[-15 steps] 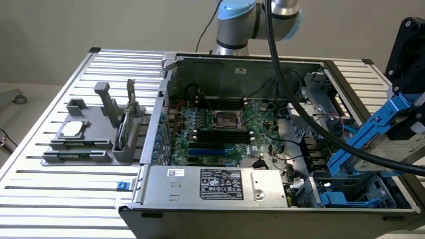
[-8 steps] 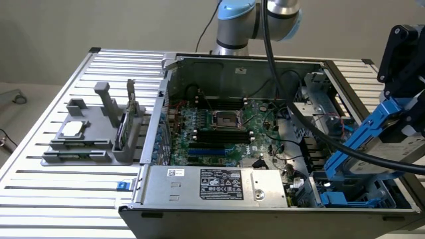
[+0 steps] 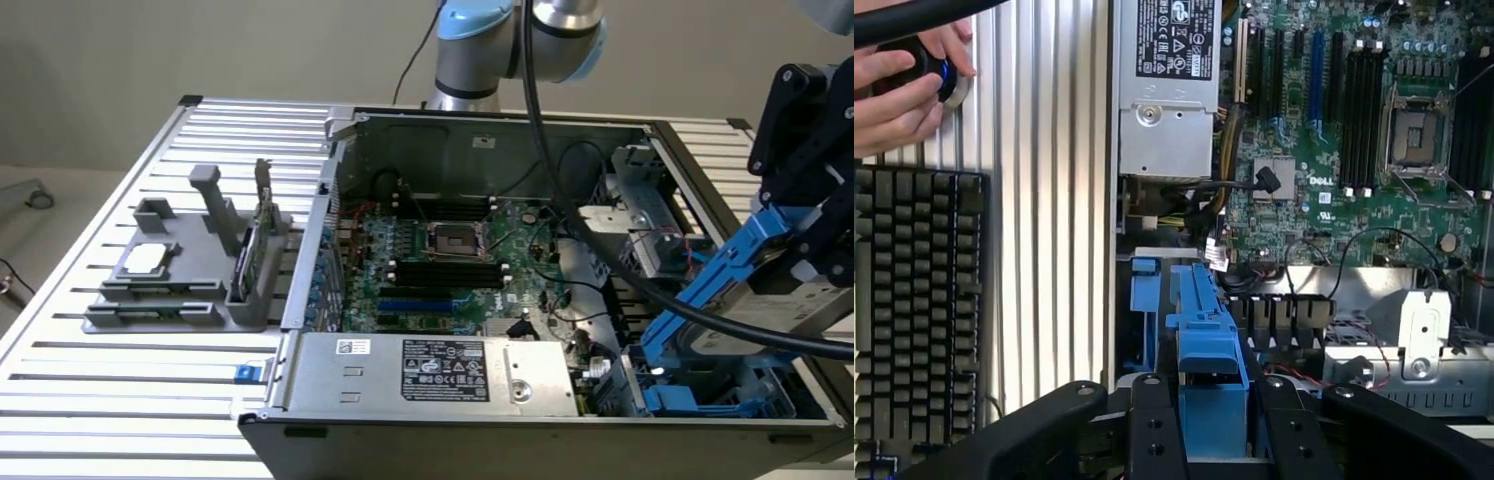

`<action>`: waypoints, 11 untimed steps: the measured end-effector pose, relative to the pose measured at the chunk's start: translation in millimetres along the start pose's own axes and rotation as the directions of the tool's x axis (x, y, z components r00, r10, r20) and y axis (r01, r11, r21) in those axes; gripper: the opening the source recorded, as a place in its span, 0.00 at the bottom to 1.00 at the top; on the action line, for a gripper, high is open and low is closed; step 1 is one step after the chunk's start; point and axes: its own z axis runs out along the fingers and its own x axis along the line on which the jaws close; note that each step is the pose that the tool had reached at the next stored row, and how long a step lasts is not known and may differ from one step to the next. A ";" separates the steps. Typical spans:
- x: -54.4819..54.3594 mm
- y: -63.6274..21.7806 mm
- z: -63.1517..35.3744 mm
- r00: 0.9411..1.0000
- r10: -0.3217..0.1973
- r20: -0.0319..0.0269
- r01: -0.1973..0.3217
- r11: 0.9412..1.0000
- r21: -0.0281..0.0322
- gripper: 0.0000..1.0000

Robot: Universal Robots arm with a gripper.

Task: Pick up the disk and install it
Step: 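Insert the disk into the insertion slot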

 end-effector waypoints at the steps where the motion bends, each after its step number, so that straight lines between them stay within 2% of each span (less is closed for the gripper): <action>1: 0.1 -0.1 1.0 1.000 0.005 0.000 -0.005 1.000 0.000 0.33; 11: 0.6 -0.1 10.1 1.000 0.013 0.000 -0.013 1.000 0.000 0.33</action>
